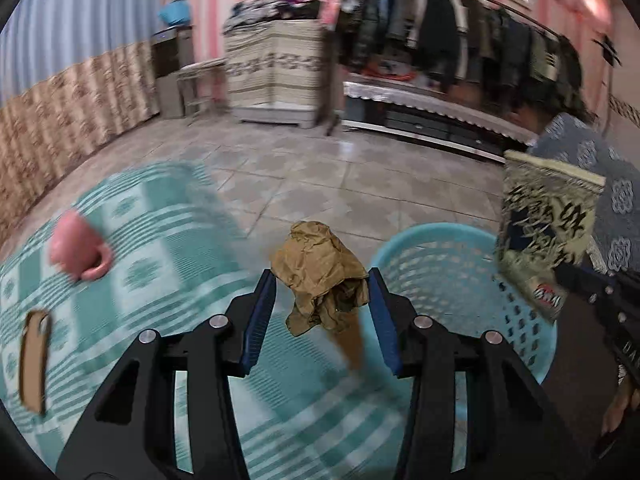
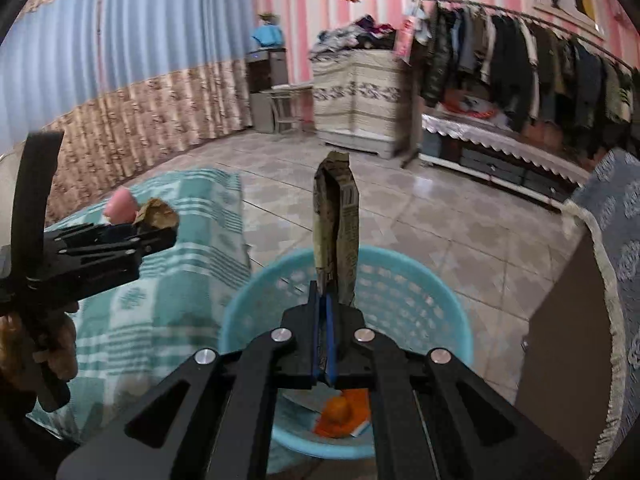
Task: Collect trash
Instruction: 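Open the left gripper dropping the cloth while the right gripper drops the packet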
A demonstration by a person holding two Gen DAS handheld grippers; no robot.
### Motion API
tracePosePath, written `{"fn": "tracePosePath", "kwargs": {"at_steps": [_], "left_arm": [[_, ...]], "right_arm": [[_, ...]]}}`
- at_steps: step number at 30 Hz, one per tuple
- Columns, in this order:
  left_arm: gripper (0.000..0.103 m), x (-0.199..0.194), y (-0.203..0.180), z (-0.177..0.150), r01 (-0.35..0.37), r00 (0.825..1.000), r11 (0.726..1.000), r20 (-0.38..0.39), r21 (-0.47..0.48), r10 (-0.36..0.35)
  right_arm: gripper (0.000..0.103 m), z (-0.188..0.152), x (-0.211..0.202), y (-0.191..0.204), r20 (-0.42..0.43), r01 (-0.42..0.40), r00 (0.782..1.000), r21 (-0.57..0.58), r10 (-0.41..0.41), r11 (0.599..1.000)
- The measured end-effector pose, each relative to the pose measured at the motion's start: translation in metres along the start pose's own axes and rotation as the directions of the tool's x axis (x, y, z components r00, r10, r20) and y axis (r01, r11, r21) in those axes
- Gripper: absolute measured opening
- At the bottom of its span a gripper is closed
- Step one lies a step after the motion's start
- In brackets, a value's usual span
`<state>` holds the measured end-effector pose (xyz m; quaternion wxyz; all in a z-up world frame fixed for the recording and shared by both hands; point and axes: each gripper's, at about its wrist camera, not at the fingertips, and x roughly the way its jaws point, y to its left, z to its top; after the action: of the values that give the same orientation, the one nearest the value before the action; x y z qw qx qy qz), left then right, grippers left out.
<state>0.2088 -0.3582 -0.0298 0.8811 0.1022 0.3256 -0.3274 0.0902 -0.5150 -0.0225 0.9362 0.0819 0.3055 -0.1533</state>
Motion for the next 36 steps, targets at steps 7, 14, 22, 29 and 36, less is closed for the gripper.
{"fn": "tracePosePath", "kwargs": {"at_steps": [7, 14, 22, 29, 36], "left_arm": [[0.05, 0.046, -0.056, -0.003, 0.063, 0.998, 0.994, -0.03, 0.084, -0.061], [0.089, 0.052, -0.057, 0.005, 0.025, 1.0, 0.994, -0.018, 0.102, -0.023], [0.094, 0.039, -0.017, 0.018, -0.075, 0.997, 0.997, 0.004, 0.022, 0.075], [0.097, 0.012, 0.005, 0.021, -0.1, 0.994, 0.995, 0.042, -0.025, 0.101], [0.097, -0.016, 0.017, 0.012, -0.142, 0.988, 0.99, 0.065, -0.027, 0.143]], "right_arm": [[0.003, -0.013, 0.016, -0.043, -0.055, 0.026, 0.998, 0.095, -0.021, 0.995], [0.003, -0.02, 0.031, -0.049, -0.084, 0.031, 0.996, 0.115, -0.021, 0.993], [0.003, -0.026, 0.046, -0.038, -0.092, 0.024, 0.996, 0.112, -0.014, 0.993], [0.004, -0.02, 0.06, -0.025, -0.073, 0.056, 0.996, 0.103, -0.048, 0.993], [0.075, -0.026, 0.074, -0.018, -0.058, 0.124, 0.991, 0.08, -0.12, 0.989]]}}
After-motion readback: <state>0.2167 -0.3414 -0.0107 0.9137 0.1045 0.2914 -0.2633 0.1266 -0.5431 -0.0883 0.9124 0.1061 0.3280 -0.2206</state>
